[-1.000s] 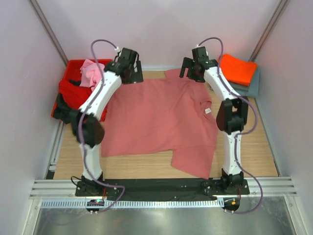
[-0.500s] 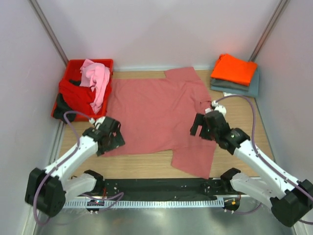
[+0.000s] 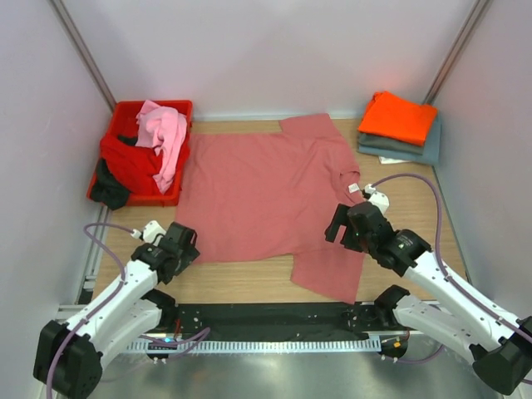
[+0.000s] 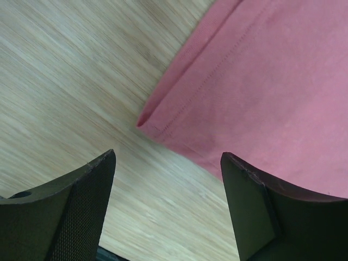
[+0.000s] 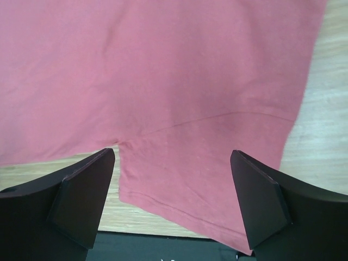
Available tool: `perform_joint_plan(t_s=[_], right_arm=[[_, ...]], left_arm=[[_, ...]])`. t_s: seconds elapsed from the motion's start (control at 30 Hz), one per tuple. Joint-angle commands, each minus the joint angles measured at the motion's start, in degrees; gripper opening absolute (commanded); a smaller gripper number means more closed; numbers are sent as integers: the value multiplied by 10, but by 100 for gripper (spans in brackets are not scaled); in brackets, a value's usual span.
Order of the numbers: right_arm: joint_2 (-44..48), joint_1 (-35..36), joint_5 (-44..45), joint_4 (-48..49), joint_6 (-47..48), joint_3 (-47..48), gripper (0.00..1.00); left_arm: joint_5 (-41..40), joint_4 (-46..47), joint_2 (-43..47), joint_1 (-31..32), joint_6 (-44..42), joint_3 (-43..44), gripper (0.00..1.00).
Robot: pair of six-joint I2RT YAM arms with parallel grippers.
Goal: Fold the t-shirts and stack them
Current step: Fold the tshirt
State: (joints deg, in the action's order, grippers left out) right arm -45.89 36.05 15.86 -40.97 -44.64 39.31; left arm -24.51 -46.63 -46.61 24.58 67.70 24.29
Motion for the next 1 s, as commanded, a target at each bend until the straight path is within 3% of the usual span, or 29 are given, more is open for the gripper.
perform_joint_plan(t_s=[0.0, 0.1, 0.2, 0.3, 0.33, 0.43, 0.6, 0.7, 0.8, 0.97], right_arm=[[-3, 15, 71, -53, -58, -7, 94], [-12, 28, 57, -48, -109, -31, 94], [-38, 66, 76, -54, -150, -34, 93], [-93, 147, 130, -93, -200, -8, 94], [-110, 177, 145, -128, -217, 2, 94], [-186, 272, 180, -183, -290, 32, 95], [-217, 327, 136, -182, -338, 12, 93], [-190, 330, 91, -164, -352, -32, 86], [-146, 334, 38, -117, -360, -81, 70], [-128, 335, 20, -113, -365, -85, 70]], left_arm=[[-66, 36, -35, -7, 24, 18, 79], [-73, 64, -54, -11, 20, 13, 71], [-70, 85, -66, -11, 18, 9, 57], [-73, 97, -83, -11, 16, 13, 51], [-74, 104, -94, -11, 11, 18, 44], [-67, 123, -104, -11, -14, 29, 0], [-69, 140, -89, -12, -69, 51, 0], [-75, 161, -63, -13, -102, 44, 0], [-69, 177, -32, -16, -116, 28, 0], [-62, 183, -9, -18, -123, 15, 0]])
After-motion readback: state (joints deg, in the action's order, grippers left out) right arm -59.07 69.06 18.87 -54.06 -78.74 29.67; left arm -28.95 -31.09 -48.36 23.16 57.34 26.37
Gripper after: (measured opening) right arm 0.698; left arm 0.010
